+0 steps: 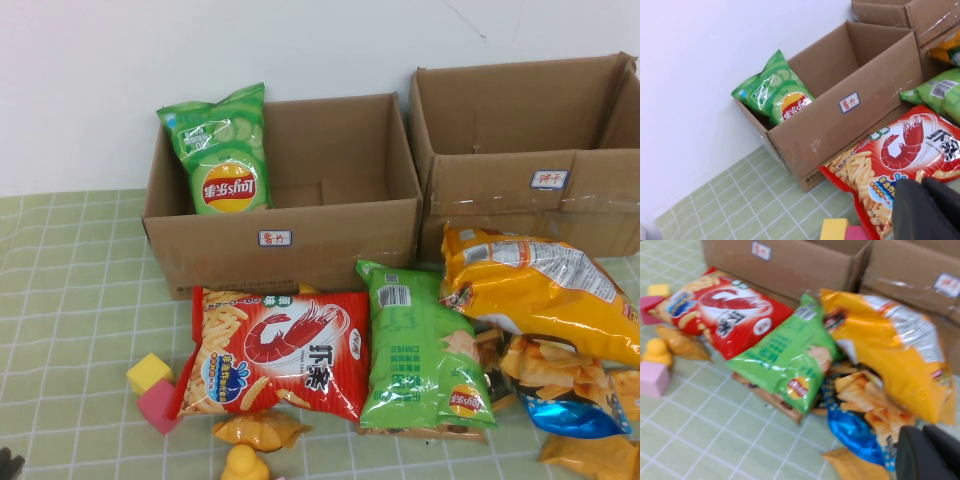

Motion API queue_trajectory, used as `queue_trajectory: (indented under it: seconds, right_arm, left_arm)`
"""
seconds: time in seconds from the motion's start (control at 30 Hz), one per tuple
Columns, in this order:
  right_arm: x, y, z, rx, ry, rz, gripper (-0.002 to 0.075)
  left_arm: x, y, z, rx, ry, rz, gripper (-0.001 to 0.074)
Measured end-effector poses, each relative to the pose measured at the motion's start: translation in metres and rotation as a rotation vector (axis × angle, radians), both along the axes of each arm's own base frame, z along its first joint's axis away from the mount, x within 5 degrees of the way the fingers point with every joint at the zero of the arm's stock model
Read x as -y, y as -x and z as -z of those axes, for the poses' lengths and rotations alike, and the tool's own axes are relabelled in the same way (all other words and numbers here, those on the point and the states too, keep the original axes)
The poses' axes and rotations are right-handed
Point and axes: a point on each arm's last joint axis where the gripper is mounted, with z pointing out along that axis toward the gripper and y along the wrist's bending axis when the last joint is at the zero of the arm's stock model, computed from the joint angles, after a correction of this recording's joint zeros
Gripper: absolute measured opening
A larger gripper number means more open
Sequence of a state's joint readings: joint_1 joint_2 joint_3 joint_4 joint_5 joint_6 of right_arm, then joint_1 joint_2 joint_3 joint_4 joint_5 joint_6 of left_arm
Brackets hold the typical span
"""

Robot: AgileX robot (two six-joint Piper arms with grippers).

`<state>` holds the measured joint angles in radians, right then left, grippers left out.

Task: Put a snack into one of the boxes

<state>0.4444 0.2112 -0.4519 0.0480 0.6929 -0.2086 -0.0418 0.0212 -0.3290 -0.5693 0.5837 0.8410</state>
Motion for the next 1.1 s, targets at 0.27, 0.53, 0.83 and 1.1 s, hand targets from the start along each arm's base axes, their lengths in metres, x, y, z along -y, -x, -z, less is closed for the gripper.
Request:
queue_trajectory:
  seconds: [0.27, 0.53, 0.83, 1.1]
  right_arm:
    - [0.001, -0.001, -0.001, 0.012, 0.008, 0.005, -0.0002]
    - [0.001, -0.001, -0.001, 0.012, 0.009, 0.005, -0.0002]
    - [0.001, -0.001, 0.000, 0.012, 0.009, 0.005, -0.0002]
    - [0.001, -0.001, 0.000, 0.012, 0.009, 0.005, -0.0002]
  left_arm:
    - [0.001, 0.002, 0.003, -0.031, -0.016, 0.017, -0.0002]
    - [0.002, 0.002, 0.005, -0.052, -0.024, 0.031, -0.0002]
    - [0.000, 0.001, 0.005, -0.036, -0.044, 0.008, -0.0002]
    - [-0.015, -0.015, 0.018, 0.044, 0.039, -0.193, -0.0002]
